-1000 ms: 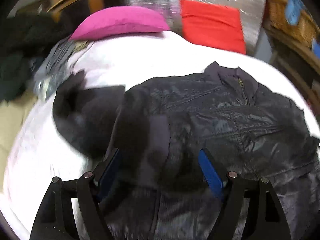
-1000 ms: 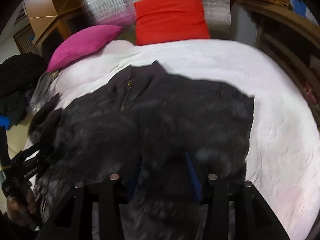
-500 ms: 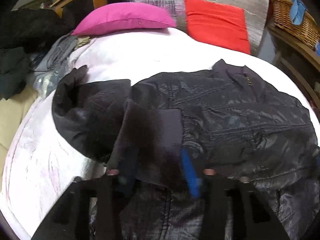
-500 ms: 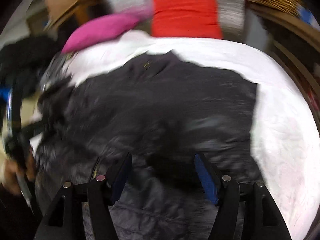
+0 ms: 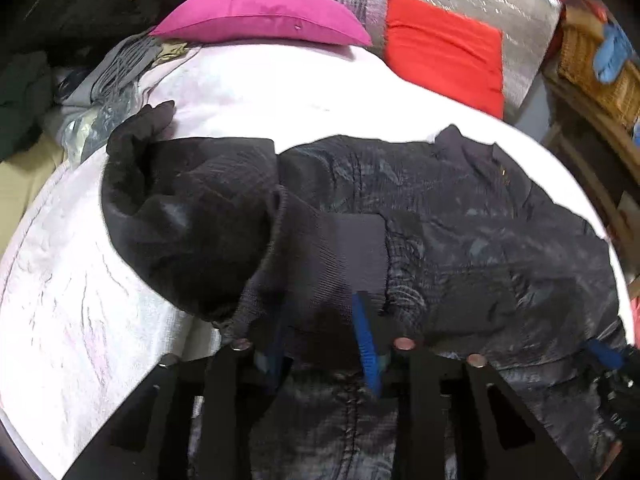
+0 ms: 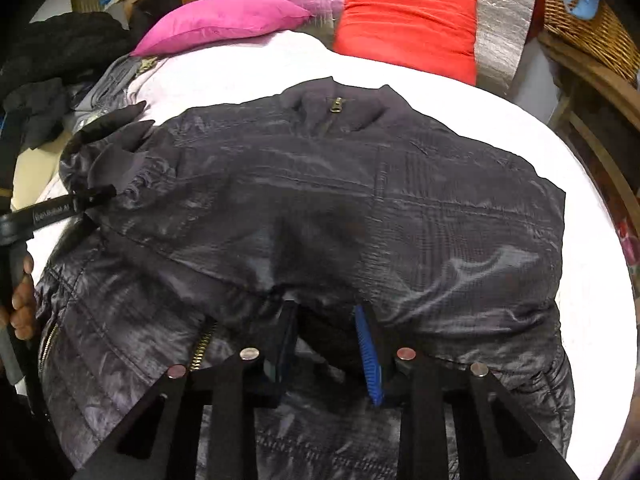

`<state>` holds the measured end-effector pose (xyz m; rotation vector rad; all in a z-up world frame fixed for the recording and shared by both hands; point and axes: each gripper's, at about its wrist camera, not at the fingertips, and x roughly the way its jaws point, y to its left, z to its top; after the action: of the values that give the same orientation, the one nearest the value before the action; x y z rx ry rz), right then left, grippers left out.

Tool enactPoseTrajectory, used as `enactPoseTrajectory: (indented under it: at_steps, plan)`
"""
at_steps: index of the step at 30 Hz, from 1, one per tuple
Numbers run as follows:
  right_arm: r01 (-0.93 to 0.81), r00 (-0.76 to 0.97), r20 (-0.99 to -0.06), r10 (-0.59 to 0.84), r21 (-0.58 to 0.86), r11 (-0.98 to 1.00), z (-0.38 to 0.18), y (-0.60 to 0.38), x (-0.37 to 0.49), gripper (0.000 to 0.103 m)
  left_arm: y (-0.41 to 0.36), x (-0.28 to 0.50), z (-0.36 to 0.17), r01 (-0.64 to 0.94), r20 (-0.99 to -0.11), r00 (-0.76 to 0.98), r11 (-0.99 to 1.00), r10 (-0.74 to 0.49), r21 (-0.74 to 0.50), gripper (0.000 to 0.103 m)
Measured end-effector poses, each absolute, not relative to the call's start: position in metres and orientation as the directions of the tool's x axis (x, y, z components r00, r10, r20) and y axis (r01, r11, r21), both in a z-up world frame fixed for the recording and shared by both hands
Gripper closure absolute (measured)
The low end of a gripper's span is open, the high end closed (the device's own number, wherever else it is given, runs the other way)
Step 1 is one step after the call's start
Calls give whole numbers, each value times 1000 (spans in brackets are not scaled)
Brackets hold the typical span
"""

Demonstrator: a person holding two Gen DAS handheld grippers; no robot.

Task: Fold large clothes

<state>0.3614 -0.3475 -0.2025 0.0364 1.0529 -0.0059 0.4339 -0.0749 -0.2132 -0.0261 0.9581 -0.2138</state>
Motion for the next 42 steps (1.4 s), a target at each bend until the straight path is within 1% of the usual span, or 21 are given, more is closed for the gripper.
enactPoseTrajectory:
  at_steps: [3,4,5,6,7,8,12,15,16,18,19,24,25,26,27,28,29,33,37,40,42]
  plan:
    - [-23,487,-870,77,75,997,-201,-343,358,70,-60,436,-206,182,-800,540,965,-260,-191,67]
    - [-37,485,-868,105,100,994,-199,-340,356,69,-54,437,-205,186,-800,525,956,-291,-225,49]
    - [-44,479,-869,127,121,992,-199,-339,356,66,-43,438,-202,171,-797,515,949,-316,-266,22]
    - [-52,473,-867,157,150,987,-200,-335,358,63,-34,437,-200,146,-787,528,947,-319,-286,15]
    - [-62,469,-862,191,184,981,-199,-332,360,39,-21,436,-195,119,-766,557,944,-321,-309,14]
    - [-63,481,-849,218,215,975,-197,-332,359,22,-10,437,-192,102,-755,572,941,-320,-321,14]
    - [-88,560,-770,305,311,946,-181,-328,356,22,40,451,-189,-27,-731,619,921,-289,-387,14]
    - [-44,619,-730,290,336,941,-173,-332,357,22,70,470,-200,-134,-723,609,856,-326,-499,14]
    - [-22,625,-733,268,326,945,-174,-333,359,26,74,476,-204,-157,-723,604,840,-333,-519,14]
    - [8,617,-756,218,283,959,-180,-332,366,48,78,489,-210,-185,-726,599,824,-337,-536,14]
    - [14,606,-770,202,264,964,-183,-331,369,63,76,495,-213,-191,-726,594,817,-346,-545,14]
    - [47,519,-842,145,197,979,-211,-326,387,64,61,511,-220,-159,-704,578,789,-413,-594,14]
    - [46,512,-847,143,193,980,-213,-326,388,64,61,514,-219,-153,-700,591,797,-400,-584,15]
    - [45,510,-848,146,195,980,-214,-328,388,64,61,515,-216,-151,-699,612,813,-370,-562,29]
    - [46,508,-848,148,198,979,-215,-328,388,64,61,517,-213,-143,-696,626,826,-352,-546,44]
    - [48,503,-850,153,205,978,-217,-329,388,64,60,519,-210,-132,-696,632,839,-339,-529,80]
    - [54,497,-852,161,216,975,-218,-332,388,64,60,522,-207,-129,-699,640,851,-320,-508,88]
    - [51,492,-854,169,222,974,-220,-330,389,64,48,512,-194,-69,-666,696,899,-268,-433,94]
    - [56,487,-856,172,227,972,-219,-332,387,64,9,491,-168,85,-618,728,933,-298,-350,95]
    - [75,480,-847,228,299,951,-219,-343,388,64,-38,463,-151,230,-588,748,951,-307,-205,95]
    - [104,480,-828,289,381,919,-219,-356,389,64,-77,435,-147,348,-570,759,936,-316,-54,95]
